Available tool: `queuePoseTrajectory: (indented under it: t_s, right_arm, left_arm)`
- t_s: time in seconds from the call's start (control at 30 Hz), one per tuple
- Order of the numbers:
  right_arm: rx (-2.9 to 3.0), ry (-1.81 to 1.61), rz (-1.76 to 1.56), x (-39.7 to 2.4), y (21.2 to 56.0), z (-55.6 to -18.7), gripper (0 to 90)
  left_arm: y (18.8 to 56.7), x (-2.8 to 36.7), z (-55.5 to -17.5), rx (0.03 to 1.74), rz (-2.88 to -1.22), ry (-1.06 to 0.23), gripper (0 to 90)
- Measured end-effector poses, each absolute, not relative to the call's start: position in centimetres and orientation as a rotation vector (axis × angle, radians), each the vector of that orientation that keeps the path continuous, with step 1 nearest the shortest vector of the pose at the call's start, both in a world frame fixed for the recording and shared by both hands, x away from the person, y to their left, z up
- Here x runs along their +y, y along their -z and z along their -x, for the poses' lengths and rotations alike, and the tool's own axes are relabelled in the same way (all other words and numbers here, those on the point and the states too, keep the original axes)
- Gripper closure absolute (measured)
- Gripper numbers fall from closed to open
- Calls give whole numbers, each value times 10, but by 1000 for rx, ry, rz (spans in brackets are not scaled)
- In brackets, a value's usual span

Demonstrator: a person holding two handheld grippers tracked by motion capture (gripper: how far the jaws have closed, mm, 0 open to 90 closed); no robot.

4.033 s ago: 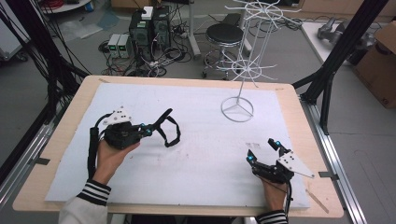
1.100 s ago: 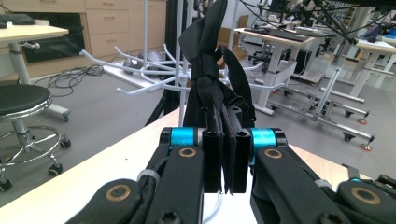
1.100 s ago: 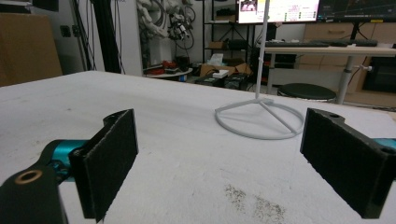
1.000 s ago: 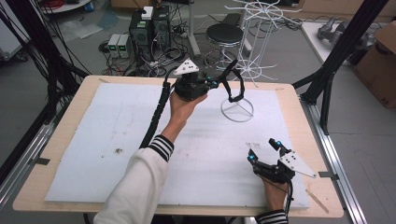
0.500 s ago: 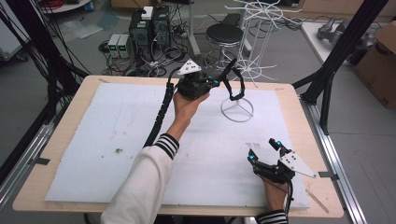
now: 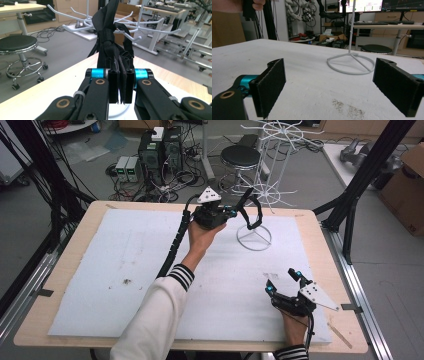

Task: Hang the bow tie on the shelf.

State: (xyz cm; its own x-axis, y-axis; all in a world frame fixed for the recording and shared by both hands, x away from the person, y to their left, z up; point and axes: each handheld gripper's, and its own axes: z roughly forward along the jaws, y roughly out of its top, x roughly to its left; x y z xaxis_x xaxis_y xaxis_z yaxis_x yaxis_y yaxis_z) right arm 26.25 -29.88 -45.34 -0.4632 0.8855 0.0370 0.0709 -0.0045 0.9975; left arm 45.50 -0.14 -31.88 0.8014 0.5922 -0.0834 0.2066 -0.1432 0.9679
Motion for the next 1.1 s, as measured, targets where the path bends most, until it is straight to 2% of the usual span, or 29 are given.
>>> queuePoseTrajectory:
  t_s: [0.2,0.27,0.3,0.43,0.57,0.8,1.1]
  right_arm:
    - [1599,-1545,-1010,-299,453,-263,102]
    - [1599,-1544,-1009,-299,453,-263,102]
    - [1599,-1543,-1009,-299,453,-263,102]
    - [1603,-1541,-1006,-299,453,-263,103]
    - [1604,-1536,-999,-299,453,-263,102]
    - [1609,-1532,-1001,-298,453,-262,103]
    - [1616,-1515,-984,-296,453,-262,103]
  left_arm:
    - [319,-2,-454,634,-1733,-363,856]
    - [319,-2,-454,633,-1738,-354,816]
    - [319,-2,-453,635,-1747,-365,746]
    - [319,-5,-449,625,-1784,-463,371]
    - [320,-1,-450,620,-1788,-426,143]
    - [331,25,-440,564,-1782,-416,122]
    - [348,86,-397,536,-1769,-521,120]
